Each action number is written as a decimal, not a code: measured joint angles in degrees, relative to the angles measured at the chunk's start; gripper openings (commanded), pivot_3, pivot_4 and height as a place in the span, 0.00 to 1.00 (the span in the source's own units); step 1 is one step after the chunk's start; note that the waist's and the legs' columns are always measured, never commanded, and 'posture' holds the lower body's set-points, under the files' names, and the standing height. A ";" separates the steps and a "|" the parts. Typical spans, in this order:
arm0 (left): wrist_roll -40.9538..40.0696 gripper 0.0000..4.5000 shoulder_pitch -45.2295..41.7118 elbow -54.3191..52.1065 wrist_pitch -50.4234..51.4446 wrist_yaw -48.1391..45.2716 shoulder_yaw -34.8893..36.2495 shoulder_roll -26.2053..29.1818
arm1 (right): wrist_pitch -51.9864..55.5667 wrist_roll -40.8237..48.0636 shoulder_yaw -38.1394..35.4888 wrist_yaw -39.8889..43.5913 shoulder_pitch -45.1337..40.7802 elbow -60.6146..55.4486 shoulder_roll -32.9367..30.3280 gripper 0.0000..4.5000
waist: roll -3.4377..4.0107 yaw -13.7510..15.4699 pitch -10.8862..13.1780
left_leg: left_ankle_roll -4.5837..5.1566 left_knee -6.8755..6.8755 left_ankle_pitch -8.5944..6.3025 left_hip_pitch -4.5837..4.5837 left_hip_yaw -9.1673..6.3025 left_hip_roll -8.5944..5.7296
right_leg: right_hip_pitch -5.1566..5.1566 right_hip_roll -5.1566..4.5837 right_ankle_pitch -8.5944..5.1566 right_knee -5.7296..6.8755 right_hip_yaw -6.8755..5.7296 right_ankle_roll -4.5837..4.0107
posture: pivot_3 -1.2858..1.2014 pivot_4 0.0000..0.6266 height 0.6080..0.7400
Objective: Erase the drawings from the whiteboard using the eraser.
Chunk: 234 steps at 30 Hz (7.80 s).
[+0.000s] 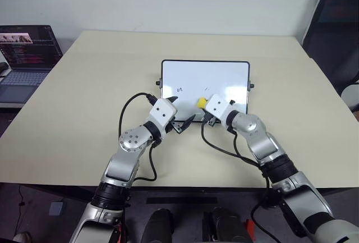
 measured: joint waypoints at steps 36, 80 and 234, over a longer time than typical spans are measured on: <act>0.03 1.00 0.01 -0.07 0.96 0.78 0.82 0.54 | 1.07 -1.41 1.44 3.57 2.65 -3.91 -2.52 0.25 | -0.01 0.09 -0.01 | -0.03 -0.05 -0.04 -0.06 -0.03 0.01 | -0.01 0.01 -0.02 -0.07 -0.03 -0.03 | 0.52 0.24 1.00; -0.29 1.00 2.92 -1.30 1.06 2.40 1.98 0.98 | 8.58 15.52 -6.46 5.83 12.16 -17.25 1.41 0.25 | 0.00 -0.01 0.01 | -0.05 -0.13 -0.05 -0.14 -0.05 0.03 | -0.08 0.02 -0.06 -0.17 -0.04 0.01 | 0.52 0.24 1.00; -11.80 1.00 -8.40 9.29 -1.70 -26.35 -6.65 -5.23 | 52.46 24.57 -34.50 -13.01 13.26 -24.19 -4.87 0.25 | 0.03 -0.12 0.03 | -0.15 -0.12 -0.09 -0.44 -0.10 -0.04 | -0.27 0.15 -0.24 -0.23 -0.10 0.19 | 0.52 0.24 1.00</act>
